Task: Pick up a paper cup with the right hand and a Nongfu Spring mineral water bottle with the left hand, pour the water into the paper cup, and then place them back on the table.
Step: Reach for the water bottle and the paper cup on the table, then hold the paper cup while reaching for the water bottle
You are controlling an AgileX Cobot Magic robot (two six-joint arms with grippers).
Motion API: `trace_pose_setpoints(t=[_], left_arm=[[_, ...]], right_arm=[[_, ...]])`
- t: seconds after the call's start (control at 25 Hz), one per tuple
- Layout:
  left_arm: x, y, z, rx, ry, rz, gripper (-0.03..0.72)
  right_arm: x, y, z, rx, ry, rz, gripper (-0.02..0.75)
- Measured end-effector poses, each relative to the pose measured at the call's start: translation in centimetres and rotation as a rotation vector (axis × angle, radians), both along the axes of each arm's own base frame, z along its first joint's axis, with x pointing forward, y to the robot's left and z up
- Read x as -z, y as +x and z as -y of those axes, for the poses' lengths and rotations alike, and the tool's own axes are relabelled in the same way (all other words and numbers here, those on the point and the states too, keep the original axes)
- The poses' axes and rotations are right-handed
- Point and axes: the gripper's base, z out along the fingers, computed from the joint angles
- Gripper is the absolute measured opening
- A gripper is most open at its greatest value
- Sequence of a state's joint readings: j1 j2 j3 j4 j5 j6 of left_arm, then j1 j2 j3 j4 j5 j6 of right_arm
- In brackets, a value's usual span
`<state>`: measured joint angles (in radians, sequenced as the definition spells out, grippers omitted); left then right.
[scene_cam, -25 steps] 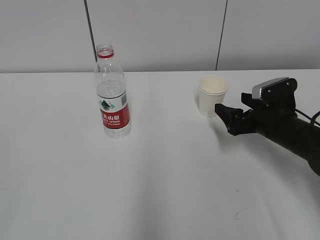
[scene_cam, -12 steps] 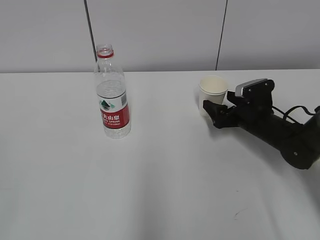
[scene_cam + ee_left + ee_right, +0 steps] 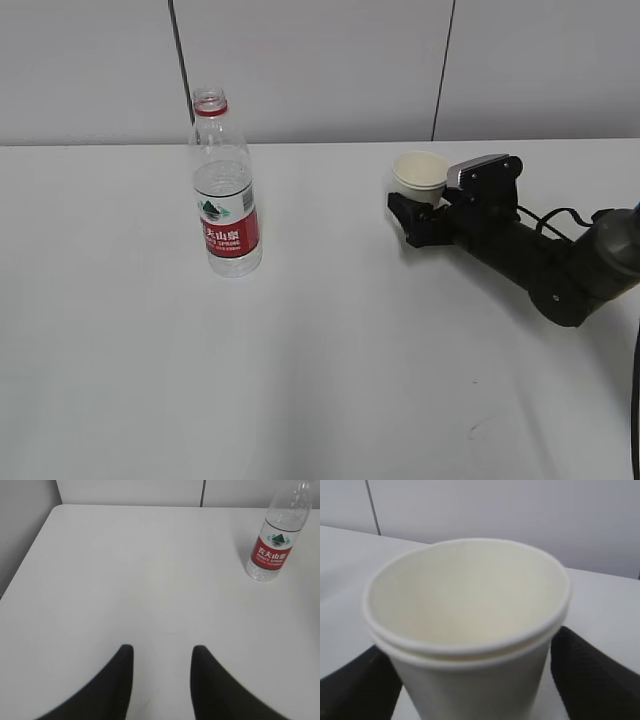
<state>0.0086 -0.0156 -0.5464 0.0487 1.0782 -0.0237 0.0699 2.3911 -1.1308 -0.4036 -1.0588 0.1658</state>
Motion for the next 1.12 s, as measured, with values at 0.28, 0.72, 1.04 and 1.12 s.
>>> trace_pose_setpoints(t=[0.28, 0.72, 1.04, 1.12], left_arm=[[0.0, 0.0, 0.0, 0.0, 0.0, 0.0, 0.239], [0.0, 0.0, 0.0, 0.0, 0.0, 0.0, 0.239], [0.0, 0.0, 0.0, 0.0, 0.0, 0.0, 0.239], [0.0, 0.0, 0.0, 0.0, 0.0, 0.0, 0.239]], right_arm=[[-0.5, 1.0, 0.0, 0.01, -0.015, 0.002, 0.666], [-0.6, 1.1, -0.2, -0.018, -0.033, 0.005, 0.509], [-1.3, 0.9, -0.8, -0.097, -0.034, 0.006, 0.483], [-2.3, 0.7, -1.1, -0.132, -0.029, 0.012, 0.483]])
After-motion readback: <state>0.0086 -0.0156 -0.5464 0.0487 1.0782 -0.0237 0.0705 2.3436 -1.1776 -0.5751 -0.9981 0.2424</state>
